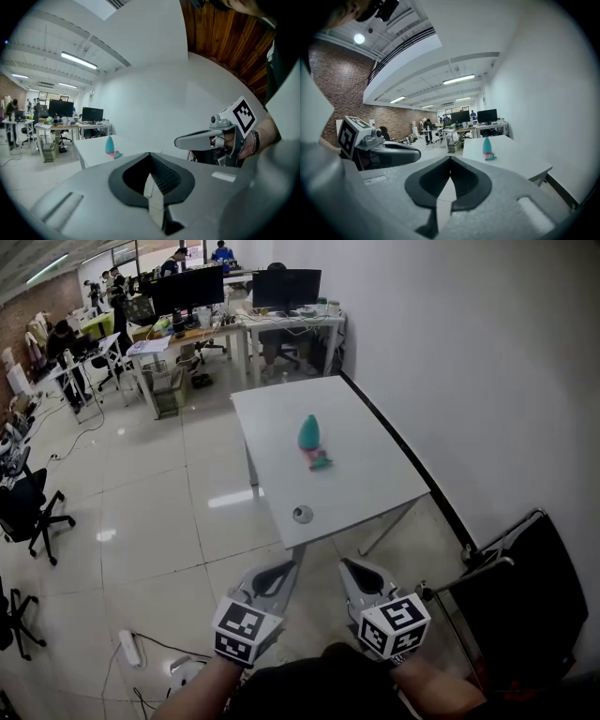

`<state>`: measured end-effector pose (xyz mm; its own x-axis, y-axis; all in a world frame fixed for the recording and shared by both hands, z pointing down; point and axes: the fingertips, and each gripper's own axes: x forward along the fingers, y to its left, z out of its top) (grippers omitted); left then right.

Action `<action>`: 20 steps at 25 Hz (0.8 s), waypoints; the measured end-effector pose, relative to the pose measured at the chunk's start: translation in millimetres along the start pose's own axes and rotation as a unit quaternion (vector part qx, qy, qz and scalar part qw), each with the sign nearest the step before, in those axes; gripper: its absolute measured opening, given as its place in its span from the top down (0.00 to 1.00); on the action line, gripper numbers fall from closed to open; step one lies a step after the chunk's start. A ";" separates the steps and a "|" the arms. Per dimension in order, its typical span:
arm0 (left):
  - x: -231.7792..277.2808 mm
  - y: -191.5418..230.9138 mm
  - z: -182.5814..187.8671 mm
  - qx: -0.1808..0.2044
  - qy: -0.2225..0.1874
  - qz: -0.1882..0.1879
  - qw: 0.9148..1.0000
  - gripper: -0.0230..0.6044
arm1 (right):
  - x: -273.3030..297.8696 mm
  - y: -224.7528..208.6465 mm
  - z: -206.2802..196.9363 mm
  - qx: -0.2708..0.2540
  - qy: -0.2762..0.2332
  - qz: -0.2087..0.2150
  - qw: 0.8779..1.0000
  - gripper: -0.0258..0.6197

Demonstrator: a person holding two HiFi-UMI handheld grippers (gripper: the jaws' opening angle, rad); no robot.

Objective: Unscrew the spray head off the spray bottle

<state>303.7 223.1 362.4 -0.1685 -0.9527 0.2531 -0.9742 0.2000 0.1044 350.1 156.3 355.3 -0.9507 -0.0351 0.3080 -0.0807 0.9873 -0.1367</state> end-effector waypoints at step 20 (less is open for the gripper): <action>34.0 51.5 -1.7 0.003 0.021 -0.008 1.000 0.94 | 57.4 -18.2 9.4 0.004 0.004 -0.007 1.000 0.97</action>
<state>248.0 201.4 378.1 -0.1456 -0.9454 0.2915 -0.9779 0.1822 0.1024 294.2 134.8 366.6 -0.9467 -0.0484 0.3184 -0.0973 0.9855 -0.1393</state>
